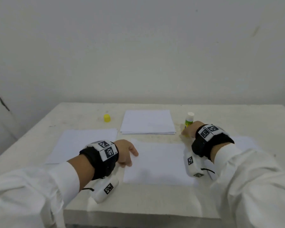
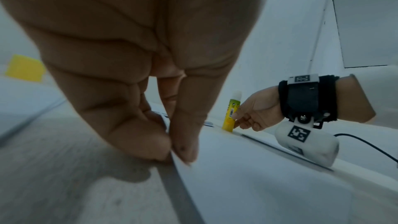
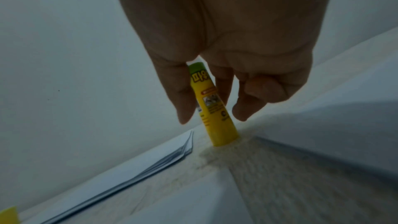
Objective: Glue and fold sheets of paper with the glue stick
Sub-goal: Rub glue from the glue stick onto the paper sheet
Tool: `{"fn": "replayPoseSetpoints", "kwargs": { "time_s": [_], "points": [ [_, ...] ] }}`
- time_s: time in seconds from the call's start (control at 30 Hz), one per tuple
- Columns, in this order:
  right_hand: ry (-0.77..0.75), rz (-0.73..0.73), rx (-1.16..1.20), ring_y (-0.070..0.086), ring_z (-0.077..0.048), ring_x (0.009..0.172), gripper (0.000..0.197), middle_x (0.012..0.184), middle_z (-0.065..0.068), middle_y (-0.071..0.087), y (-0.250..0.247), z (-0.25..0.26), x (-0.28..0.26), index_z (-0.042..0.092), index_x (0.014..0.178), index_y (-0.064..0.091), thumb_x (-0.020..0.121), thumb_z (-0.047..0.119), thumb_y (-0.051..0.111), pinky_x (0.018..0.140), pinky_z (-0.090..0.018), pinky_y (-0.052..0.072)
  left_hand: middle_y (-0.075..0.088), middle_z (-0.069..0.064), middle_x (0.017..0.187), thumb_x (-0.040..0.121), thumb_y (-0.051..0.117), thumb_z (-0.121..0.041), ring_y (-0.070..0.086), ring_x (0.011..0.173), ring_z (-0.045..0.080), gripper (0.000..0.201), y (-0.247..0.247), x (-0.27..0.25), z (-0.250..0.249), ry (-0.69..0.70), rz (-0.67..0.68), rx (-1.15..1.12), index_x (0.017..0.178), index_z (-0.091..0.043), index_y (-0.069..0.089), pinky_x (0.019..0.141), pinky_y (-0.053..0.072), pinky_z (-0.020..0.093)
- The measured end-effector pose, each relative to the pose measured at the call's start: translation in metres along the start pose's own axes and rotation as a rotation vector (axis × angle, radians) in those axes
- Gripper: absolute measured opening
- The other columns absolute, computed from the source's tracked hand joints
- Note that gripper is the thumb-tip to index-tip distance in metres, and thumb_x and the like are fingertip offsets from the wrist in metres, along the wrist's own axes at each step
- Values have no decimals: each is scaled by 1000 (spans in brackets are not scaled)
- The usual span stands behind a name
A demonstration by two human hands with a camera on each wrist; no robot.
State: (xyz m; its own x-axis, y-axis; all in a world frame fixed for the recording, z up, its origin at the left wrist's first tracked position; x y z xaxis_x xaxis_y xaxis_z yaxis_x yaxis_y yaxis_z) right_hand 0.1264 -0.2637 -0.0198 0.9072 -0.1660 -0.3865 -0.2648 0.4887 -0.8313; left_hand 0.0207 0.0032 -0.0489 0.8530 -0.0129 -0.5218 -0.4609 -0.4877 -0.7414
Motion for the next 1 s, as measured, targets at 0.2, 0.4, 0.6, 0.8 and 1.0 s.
{"fn": "replayPoseSetpoints", "kwargs": {
  "time_s": [0.2, 0.4, 0.6, 0.8, 1.0],
  "points": [
    [-114, -128, 71, 53, -29, 84, 25, 95, -15, 56, -11, 15, -6, 3, 104, 57, 90, 23, 57, 71, -30, 38, 37, 0, 128, 79, 75, -27, 51, 109, 19, 50, -5, -5, -1, 32, -105, 289, 124, -33, 56, 92, 43, 27],
    [-355, -47, 63, 56, -23, 72, 34, 88, -6, 55, -2, 61, -42, 14, 113, 39, 88, 27, 57, 59, -27, 41, 34, -11, 146, 85, 60, -44, 29, 132, 19, 54, 1, -10, -1, 136, -127, 481, 136, -40, 42, 102, 33, 33],
    [-595, -32, 106, 48, -20, 74, 13, 71, 3, 47, 23, 123, -85, 14, 80, 51, 84, 21, 62, 56, -26, 34, 42, -3, 138, 70, 68, -56, 37, 128, 22, 75, 7, -12, 13, 93, -59, 497, 137, -44, 36, 98, 38, 35],
    [-672, 23, 42, 49, -20, 79, 17, 85, -1, 51, 68, 159, -104, 11, 100, 50, 89, 24, 56, 65, -28, 38, 23, -5, 154, 83, 60, -53, 25, 136, 23, 74, 9, -18, 6, 171, -79, 613, 147, -36, 27, 107, 30, 38],
    [-658, 66, 8, 49, -20, 79, 17, 88, -4, 53, 83, 169, -106, 12, 95, 47, 87, 23, 57, 67, -28, 39, 28, -3, 151, 84, 59, -56, 28, 134, 24, 74, 8, -19, 5, 164, -66, 642, 148, -36, 26, 105, 31, 38]
  ]
}}
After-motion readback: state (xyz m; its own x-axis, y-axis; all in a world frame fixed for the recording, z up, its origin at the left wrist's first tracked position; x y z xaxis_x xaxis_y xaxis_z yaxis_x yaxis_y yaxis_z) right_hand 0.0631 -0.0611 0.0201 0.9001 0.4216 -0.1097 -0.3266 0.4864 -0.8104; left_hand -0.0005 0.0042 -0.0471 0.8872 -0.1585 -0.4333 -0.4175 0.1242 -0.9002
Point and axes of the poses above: each hand's wrist, its own x-axis towards the middle knuckle, its own y-axis out of the palm, z = x × y, the point moved 10 cm from there along x, towards the middle knuckle
